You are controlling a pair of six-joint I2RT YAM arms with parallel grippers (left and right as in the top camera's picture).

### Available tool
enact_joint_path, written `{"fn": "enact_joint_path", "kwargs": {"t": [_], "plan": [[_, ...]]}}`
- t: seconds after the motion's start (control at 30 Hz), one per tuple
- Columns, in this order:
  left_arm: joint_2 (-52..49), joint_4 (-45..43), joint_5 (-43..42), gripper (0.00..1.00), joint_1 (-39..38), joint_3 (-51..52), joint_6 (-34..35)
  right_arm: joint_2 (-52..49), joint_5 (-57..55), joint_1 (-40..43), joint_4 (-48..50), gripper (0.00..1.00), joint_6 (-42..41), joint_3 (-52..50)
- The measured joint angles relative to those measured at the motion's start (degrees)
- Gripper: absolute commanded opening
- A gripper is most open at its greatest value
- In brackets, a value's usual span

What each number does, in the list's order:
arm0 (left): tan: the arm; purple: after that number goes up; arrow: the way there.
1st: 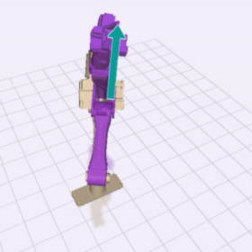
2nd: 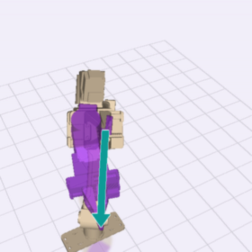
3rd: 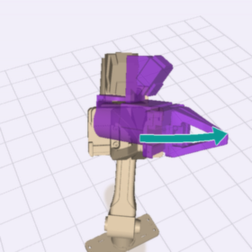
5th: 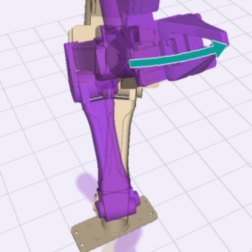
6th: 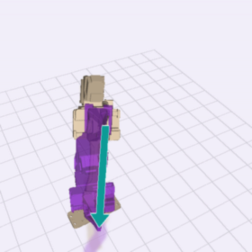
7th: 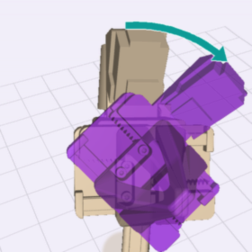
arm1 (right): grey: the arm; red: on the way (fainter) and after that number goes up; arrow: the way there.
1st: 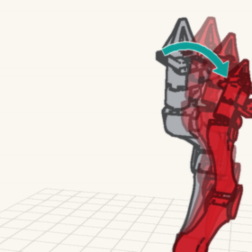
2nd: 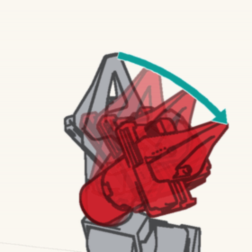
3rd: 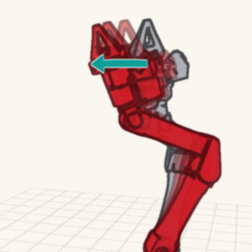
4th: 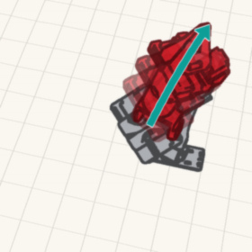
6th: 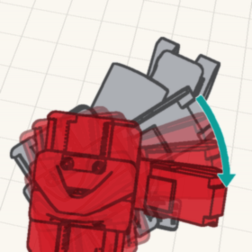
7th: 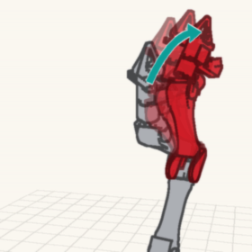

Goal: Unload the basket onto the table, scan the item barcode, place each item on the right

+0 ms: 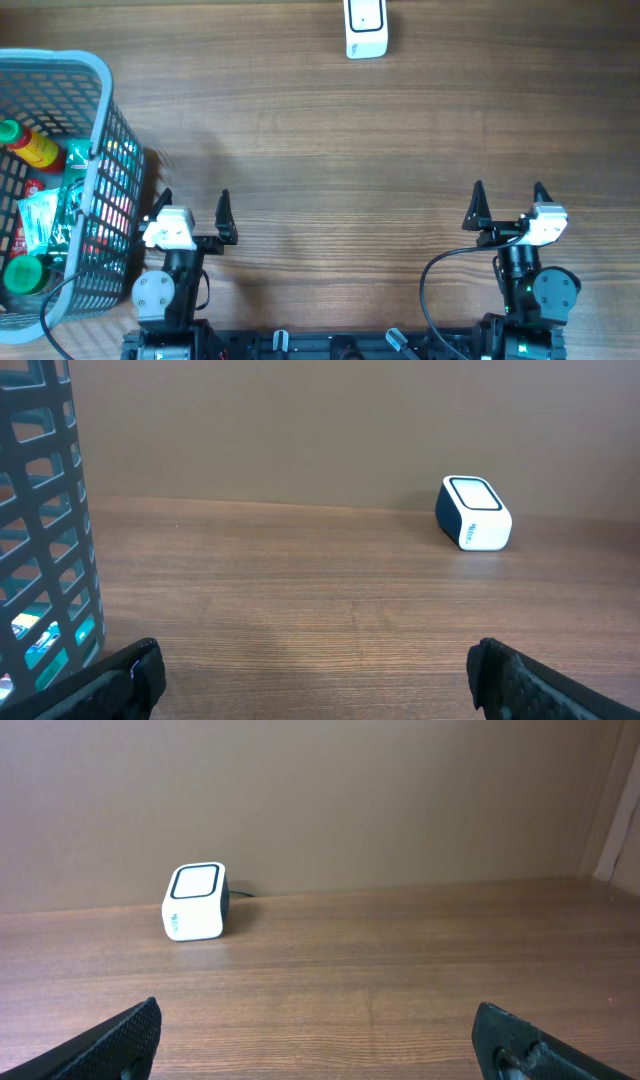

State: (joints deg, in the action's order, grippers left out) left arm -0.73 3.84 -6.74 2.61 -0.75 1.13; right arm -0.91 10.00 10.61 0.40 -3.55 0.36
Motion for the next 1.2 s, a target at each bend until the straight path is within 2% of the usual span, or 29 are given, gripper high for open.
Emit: {"fn": "enact_joint_path", "kwargs": {"t": [0.6, 0.77, 0.93, 1.03, 1.1, 1.2], "plan": [[0.0, -0.7, -1.8, 1.00, 0.0, 0.0, 0.0, 0.0, 0.0, 0.0, 0.0, 1.00, 0.0, 0.0], [0.0, 1.3, -3.3, 1.00, 0.0, -2.0, 2.9, 0.0, 0.0, 0.0, 0.0, 1.00, 0.0, 0.0], [-5.4, 11.8, -2.9, 1.00, 0.0, -21.7, 3.7, -0.1, 0.0, 0.0, 0.0, 1.00, 0.0, 0.0], [-15.6, 17.2, -1.9, 1.00, 0.0, -34.5, 3.8, -0.2, 0.0, 0.0, 0.0, 1.00, 0.0, 0.0], [-26.9, 27.9, 3.4, 1.00, -0.1, -48.9, 3.9, -0.3, 0.0, 0.1, 0.0, 1.00, 0.0, 0.0], [-36.8, 38.6, 6.6, 1.00, -0.1, -61.2, 3.9, -0.3, 0.0, 0.1, 0.0, 1.00, 0.0, 0.0]]}}
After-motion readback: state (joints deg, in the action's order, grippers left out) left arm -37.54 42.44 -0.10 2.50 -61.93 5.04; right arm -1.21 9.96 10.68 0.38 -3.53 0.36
